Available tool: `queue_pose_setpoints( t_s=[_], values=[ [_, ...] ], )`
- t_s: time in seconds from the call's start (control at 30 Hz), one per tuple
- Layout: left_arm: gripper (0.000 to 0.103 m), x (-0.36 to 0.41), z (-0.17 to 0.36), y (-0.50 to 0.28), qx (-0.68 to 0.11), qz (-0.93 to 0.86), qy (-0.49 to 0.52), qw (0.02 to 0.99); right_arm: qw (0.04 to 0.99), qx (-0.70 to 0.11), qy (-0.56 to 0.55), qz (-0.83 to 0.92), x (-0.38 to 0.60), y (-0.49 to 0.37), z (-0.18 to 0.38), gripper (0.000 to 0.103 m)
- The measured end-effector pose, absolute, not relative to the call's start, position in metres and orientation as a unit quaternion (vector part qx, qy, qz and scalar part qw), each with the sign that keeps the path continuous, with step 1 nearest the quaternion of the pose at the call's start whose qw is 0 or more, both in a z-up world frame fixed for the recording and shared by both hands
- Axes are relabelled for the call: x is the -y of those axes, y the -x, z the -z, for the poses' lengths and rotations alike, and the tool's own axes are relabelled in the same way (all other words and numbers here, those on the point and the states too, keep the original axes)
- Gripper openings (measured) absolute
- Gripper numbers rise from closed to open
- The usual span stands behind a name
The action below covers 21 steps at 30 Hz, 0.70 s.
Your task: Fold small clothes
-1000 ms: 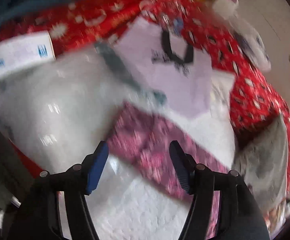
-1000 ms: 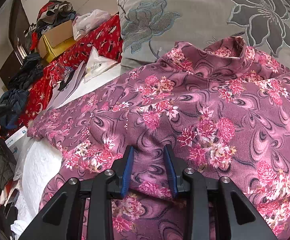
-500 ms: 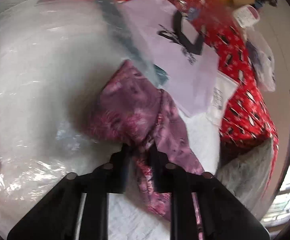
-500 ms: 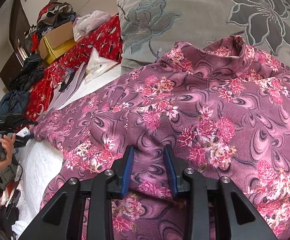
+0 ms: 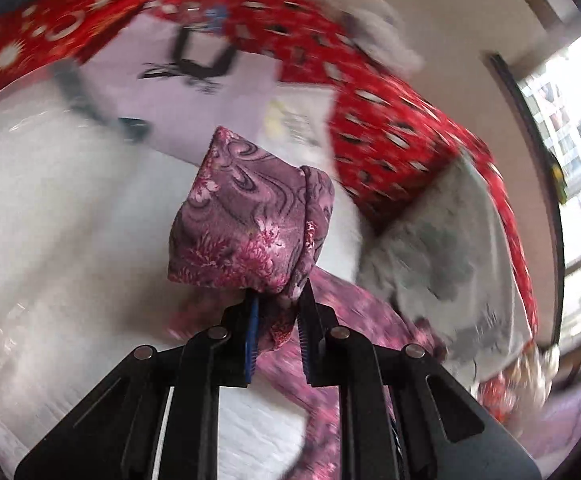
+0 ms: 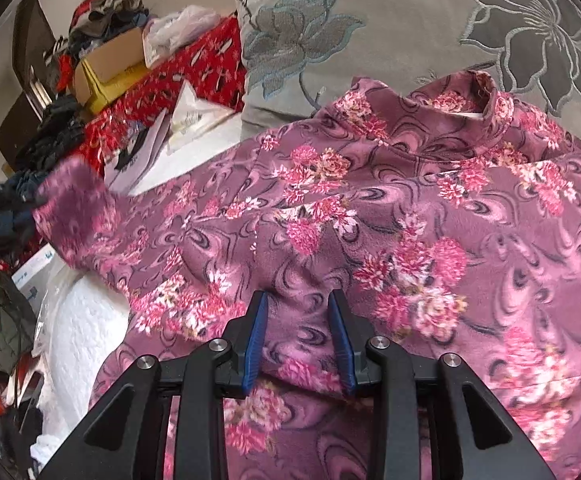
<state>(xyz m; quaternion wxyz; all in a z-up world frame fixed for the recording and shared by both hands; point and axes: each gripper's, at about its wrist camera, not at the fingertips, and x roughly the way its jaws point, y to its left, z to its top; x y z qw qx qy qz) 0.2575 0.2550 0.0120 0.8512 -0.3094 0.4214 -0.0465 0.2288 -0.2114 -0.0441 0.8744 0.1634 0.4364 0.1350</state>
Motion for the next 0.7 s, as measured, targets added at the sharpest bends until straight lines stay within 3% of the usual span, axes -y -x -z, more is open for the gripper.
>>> queue_pose_setpoints(
  t_s=[0.17, 0.4, 0.47, 0.53, 0.7],
  values=[
    [0.014, -0.207, -0.021, -0.25, -0.427, 0.088, 0.283, 0.854, 0.882, -0.439, -0.138, -0.103, 0.241, -0.214, 0.03, 0.044],
    [0.014, -0.141, -0.025, -0.244, -0.443, 0.129, 0.269, 0.846, 0.894, -0.445, -0.056, -0.007, 0.299, -0.189, 0.039, 0.047],
    [0.014, -0.12, -0.023, -0.241, -0.451, 0.138, 0.26, 0.843, 0.891, -0.451, -0.059, 0.007, 0.316, -0.182, 0.051, 0.061],
    [0.014, -0.096, -0.021, -0.239, -0.459, 0.147, 0.248, 0.84, 0.897, -0.435, -0.086, 0.003, 0.328, -0.172, 0.056, 0.066],
    [0.014, -0.037, -0.005, -0.236, -0.486, 0.163, 0.217, 0.831, 0.908, -0.408, -0.096, 0.005, 0.331, -0.165, 0.063, 0.068]
  ],
)
